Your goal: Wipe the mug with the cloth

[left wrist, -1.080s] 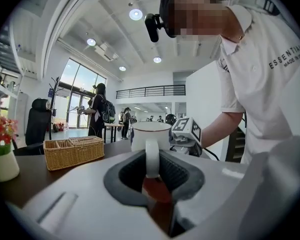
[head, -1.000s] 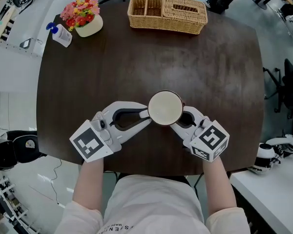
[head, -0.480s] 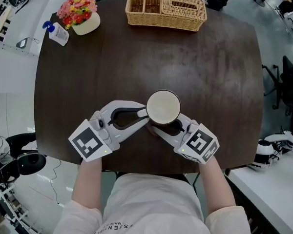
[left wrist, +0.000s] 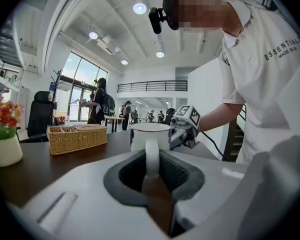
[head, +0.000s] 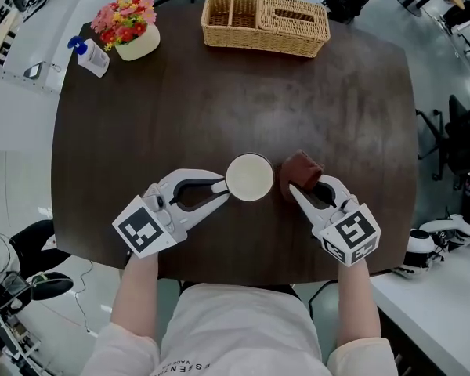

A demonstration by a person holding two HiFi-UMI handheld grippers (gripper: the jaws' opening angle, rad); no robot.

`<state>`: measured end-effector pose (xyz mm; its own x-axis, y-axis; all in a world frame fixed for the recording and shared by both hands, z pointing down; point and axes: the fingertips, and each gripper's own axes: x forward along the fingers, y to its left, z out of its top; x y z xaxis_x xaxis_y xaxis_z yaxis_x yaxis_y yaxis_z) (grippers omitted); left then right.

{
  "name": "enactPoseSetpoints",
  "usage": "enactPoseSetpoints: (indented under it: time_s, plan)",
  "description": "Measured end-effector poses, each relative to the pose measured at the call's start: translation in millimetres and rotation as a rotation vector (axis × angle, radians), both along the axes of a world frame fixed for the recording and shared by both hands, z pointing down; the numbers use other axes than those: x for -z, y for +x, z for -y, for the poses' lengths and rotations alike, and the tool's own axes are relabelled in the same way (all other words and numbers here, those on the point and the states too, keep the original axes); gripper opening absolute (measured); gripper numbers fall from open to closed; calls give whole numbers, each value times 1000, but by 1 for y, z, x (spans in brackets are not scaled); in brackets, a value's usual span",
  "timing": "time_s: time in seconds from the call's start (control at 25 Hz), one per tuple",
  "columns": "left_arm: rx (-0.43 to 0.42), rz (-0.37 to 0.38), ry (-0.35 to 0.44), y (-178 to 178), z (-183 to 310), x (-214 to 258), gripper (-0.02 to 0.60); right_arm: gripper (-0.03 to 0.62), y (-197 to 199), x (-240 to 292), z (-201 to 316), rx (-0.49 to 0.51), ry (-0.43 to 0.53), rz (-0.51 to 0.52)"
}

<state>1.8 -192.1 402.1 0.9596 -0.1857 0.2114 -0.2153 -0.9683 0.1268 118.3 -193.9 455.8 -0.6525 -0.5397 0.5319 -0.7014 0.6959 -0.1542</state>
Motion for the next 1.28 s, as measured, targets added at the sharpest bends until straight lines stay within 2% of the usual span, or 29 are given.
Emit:
enactPoseSetpoints:
  time_s: [0.16,0.28,0.44,0.64,0.8,1.04,1.28]
  plan:
    - [-8,9,-25,5,-4,-24,64,84,20,12,17,-121,72,-12]
    - [-16,43,-16,9,-2,-45,64,84,23,14,26,-166,107,-5]
    - [-39,86,10,10,-3,-66,64,84,11,4,25,-128,108,-5]
    - [-32,66,1,9,-2,-74,64,84,2,-4,21,-92,101,-2]
    - [-60,71,11,10,-6,-78,66,84,3,-4,19,-93,107,0]
    - [-18,108,11,4,-5,-82,76,84,3,7,15,-106,99,11]
    - [69,83,34,-4,-2,-19,85,84,-1,33,-1,-97,112,1]
